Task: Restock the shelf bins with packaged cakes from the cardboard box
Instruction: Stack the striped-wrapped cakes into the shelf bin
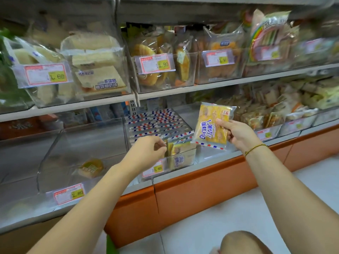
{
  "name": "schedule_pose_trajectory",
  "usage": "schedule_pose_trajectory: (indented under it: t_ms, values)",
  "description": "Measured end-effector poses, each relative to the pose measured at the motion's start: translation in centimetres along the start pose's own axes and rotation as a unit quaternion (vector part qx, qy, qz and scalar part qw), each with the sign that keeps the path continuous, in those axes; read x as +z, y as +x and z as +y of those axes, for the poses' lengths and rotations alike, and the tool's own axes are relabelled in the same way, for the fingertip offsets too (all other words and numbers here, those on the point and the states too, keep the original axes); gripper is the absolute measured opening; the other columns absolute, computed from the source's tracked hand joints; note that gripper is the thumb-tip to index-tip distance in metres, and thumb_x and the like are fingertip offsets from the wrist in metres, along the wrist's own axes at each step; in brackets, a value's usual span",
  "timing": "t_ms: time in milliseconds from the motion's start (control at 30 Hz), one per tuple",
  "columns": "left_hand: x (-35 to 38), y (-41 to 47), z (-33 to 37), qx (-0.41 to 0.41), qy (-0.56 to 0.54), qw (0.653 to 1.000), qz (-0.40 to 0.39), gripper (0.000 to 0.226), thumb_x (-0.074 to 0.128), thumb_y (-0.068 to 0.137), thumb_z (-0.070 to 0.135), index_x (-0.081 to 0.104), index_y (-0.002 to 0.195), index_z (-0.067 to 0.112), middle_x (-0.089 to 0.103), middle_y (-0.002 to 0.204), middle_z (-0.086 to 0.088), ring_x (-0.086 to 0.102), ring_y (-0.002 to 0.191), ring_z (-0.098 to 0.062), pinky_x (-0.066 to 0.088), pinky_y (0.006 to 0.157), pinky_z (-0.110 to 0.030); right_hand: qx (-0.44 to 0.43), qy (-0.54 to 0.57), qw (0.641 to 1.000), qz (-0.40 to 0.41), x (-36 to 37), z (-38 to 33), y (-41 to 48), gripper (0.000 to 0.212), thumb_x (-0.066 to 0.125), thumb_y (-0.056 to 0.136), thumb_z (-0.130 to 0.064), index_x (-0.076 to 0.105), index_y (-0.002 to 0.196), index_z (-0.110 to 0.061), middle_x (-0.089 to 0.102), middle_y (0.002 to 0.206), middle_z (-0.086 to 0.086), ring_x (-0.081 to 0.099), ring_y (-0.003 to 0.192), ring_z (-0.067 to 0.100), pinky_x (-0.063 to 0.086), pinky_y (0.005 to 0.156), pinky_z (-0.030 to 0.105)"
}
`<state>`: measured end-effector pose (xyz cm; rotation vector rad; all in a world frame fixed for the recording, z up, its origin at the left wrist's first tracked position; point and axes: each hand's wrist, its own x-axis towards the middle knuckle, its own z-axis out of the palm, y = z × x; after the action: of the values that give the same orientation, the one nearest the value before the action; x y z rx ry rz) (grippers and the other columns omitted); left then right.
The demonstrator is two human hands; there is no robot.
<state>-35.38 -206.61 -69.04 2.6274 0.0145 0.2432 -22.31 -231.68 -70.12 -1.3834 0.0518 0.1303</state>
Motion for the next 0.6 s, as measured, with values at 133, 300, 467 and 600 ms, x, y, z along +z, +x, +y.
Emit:
schedule_pose_trajectory:
  t_ms: [133,300,467,600]
  values:
    - [1.4,5.0,1.8,0.012,0.009,1.000,0.004,0.023,0.056,0.094,0.027,0.064,0.115,0.021,0.066,0.109,0.006,0.060,0.097,-0.006,0.048,0.080,-0.020,-0.025,0.003,0.998,0.057,-1.6,-1.4,5.7,0.017,0.064,0.090,-0.008,0.062,0.107,-0.005,0.066,0.075,0.004,0.058,0.045,0.005,0.043,0.039,0.016]
    - [4.1,13.3,2.7,-0.008,0.092,0.996,-0.005,0.045,0.058,0.091,0.038,0.055,0.129,0.014,0.059,0.127,-0.007,0.056,0.113,-0.024,0.048,0.093,-0.036,-0.042,-0.096,0.993,0.052,0.1,-0.3,15.3,0.020,0.074,0.078,0.001,0.065,0.096,-0.001,0.066,0.081,0.012,0.061,0.055,0.011,0.054,0.049,0.022]
    - [7.5,18.5,2.3,-0.053,0.096,0.992,-0.063,0.053,0.050,0.091,0.055,0.054,0.124,0.015,0.060,0.120,-0.006,0.059,0.105,-0.022,0.048,0.084,-0.028,-0.030,-0.190,0.979,-0.064,3.3,2.6,23.1,0.027,0.073,0.082,-0.011,0.067,0.108,-0.007,0.069,0.099,0.008,0.066,0.079,0.018,0.056,0.071,0.023]
    - [8.5,19.8,1.8,-0.072,0.092,0.991,-0.065,0.060,0.047,0.089,0.063,0.049,0.130,0.020,0.054,0.128,0.002,0.053,0.114,-0.020,0.044,0.086,-0.026,-0.033,-0.222,0.969,-0.106,5.2,4.7,27.7,0.021,0.072,0.082,-0.010,0.068,0.102,-0.006,0.067,0.090,0.005,0.059,0.068,0.007,0.047,0.054,0.011]
